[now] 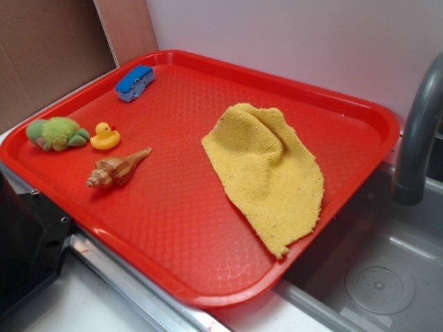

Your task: Grab the green animal.

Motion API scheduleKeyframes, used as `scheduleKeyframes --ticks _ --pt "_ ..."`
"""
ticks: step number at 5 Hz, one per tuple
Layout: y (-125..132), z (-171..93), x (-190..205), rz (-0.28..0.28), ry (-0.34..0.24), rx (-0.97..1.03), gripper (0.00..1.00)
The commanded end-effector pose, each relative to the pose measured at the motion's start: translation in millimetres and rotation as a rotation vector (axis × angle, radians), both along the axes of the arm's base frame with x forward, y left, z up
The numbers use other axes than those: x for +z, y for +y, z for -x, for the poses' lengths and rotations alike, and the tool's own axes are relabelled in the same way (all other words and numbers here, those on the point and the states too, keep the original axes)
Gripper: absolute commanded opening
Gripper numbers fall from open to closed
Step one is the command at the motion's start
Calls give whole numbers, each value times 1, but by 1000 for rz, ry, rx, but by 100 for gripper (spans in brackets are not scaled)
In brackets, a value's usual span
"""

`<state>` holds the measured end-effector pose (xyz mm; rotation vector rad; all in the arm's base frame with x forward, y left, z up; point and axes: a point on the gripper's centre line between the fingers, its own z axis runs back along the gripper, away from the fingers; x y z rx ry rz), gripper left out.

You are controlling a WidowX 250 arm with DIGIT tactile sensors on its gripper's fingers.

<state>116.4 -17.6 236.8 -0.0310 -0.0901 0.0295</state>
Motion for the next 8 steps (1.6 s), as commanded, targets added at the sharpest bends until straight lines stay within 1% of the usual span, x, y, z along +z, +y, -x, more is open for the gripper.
scheduleKeyframes --ticks 1,2,3,4,5,6,7,8 --pt "0 0 0 0 0 0 100" --pt "4 -2 1 5 -15 3 100" --pt "18 -2 -4 -16 -42 -82 100" --pt "30 3 -16 -61 -79 -211 100" --pt "46 1 -34 -92 -116 -382 100" --pt "70 -3 -65 -62 -137 -525 100" --pt "99 -10 -96 -94 -142 -667 100" --pt "119 -22 -126 -125 -126 -796 100"
